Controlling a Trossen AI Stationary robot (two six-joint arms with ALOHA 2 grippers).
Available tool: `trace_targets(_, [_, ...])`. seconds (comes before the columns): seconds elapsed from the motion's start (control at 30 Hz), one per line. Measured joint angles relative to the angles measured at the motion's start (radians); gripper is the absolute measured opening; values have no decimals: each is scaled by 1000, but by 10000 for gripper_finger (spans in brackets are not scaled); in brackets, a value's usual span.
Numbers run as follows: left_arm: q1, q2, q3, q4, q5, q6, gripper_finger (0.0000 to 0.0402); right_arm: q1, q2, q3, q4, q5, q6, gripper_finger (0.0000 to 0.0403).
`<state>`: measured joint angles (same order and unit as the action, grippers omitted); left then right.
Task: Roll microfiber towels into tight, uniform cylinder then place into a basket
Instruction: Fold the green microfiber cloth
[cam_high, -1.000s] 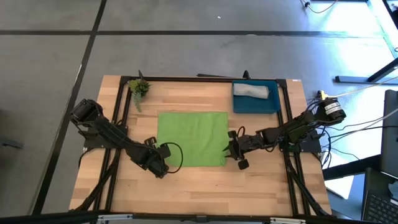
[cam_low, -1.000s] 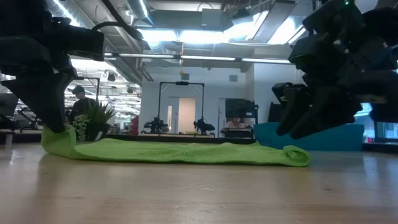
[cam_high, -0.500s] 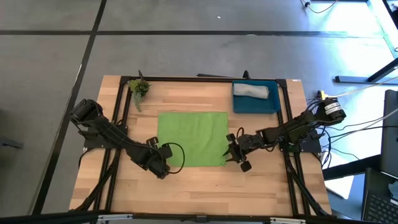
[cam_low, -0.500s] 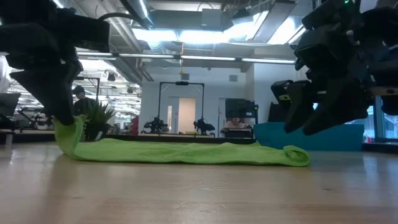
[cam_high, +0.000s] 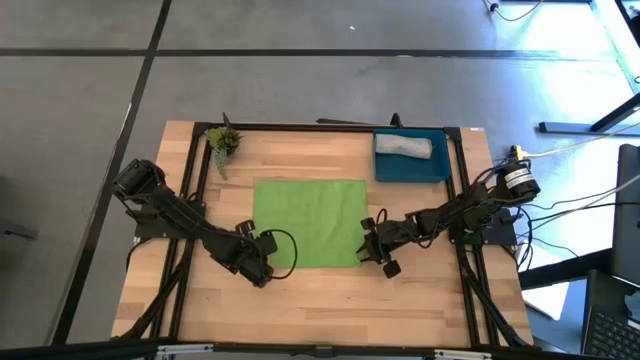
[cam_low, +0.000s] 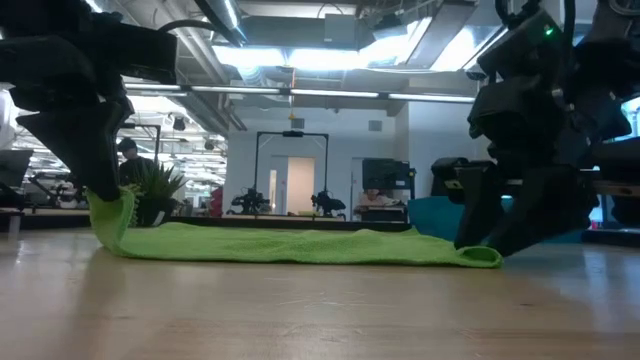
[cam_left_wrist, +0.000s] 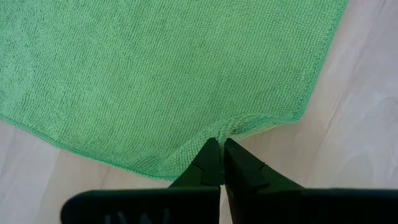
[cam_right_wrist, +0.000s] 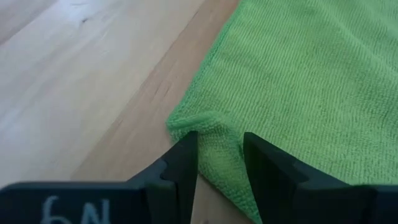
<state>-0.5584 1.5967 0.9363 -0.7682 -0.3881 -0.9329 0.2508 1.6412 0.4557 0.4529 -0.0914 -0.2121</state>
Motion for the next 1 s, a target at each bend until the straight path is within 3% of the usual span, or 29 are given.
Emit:
trace_targets(0.17, [0, 0, 0, 1, 0, 0, 0, 0, 1, 0, 1, 0, -3, 109])
trace_targets(0.4, [0, 0, 37, -10, -9, 2, 0, 0, 0, 0, -5, 0, -3, 11])
trace_targets(0.7, [39, 0, 146, -11, -108, 135, 0, 0, 0, 0, -8, 1, -1, 7])
trace_targets(1.0, [170, 2, 148, 273, -110, 483, 0, 0, -1, 0, -9, 3, 53, 11])
